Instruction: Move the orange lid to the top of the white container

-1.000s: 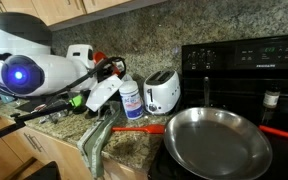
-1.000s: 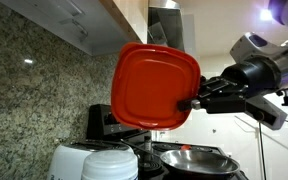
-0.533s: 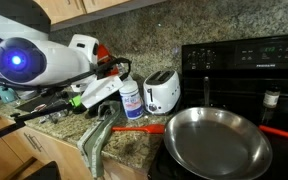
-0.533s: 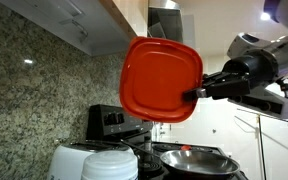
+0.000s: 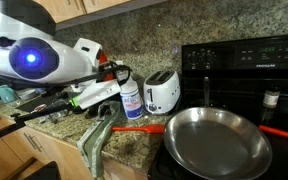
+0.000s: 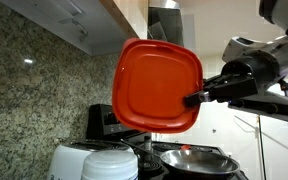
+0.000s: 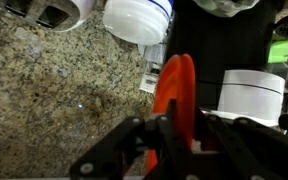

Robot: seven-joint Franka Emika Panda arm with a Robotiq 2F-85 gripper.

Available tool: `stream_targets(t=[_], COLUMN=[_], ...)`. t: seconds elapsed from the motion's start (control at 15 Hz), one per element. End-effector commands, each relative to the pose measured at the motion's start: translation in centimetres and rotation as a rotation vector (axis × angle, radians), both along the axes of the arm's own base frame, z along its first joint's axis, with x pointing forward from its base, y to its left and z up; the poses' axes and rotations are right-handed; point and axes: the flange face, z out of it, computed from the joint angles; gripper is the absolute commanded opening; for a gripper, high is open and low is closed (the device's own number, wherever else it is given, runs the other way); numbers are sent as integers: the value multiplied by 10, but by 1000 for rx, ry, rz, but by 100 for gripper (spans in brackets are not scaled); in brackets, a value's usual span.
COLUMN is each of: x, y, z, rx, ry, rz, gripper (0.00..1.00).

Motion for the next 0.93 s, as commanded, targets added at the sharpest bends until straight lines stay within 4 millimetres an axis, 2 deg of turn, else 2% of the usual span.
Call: stream_targets(t=[0.0,0.2,0.4,0.47,0.53,0.87], x=[-7,-11,-12,-13,-14,-13], y=[30,45,45,43,47,44], z=[12,19,27,27,18,19], rx=[44,141,214,207,167,170], ry=[74,166,205,172,185,181], rz=[96,207,257,239,237,229], gripper=[4,4,4,4,15,15])
